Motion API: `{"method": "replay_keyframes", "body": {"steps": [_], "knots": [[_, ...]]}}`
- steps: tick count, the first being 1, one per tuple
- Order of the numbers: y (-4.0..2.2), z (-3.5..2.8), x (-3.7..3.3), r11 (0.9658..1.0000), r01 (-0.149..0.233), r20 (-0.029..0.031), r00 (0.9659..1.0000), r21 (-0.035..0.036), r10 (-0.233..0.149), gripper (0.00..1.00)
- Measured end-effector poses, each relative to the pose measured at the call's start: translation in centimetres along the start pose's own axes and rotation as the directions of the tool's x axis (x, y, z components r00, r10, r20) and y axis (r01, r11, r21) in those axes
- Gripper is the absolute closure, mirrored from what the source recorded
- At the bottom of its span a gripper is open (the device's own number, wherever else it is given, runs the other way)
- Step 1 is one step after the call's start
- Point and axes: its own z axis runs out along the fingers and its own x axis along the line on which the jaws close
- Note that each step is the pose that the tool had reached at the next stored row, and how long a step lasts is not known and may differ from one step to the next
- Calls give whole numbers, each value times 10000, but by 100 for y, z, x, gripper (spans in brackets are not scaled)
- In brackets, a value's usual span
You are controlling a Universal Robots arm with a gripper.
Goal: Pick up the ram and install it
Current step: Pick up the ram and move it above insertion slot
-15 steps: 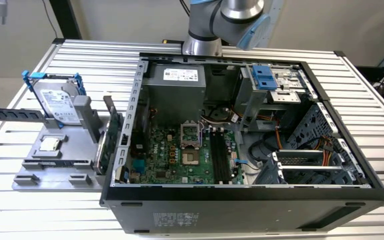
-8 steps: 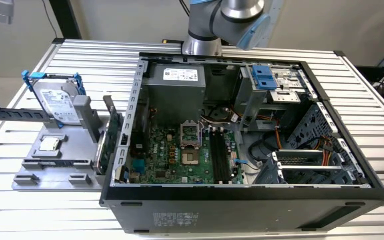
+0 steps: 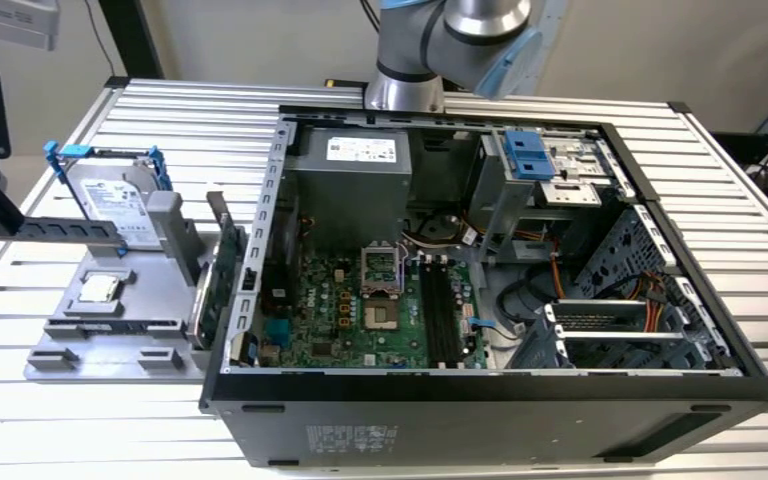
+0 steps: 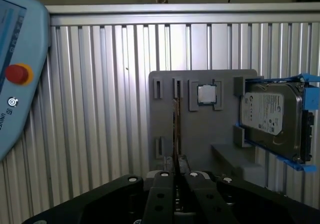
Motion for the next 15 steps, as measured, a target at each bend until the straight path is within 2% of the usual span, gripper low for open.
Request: {"method": "replay_keyframes", "body": {"steps": [2,11,15], "knots": [[-23,0,-1,10000,0,1,10000,0,0,100],[-30,0,-2,10000,0,0,10000,0,0,100],[-65,0,-3,10000,0,0,10000,0,0,100]]}}
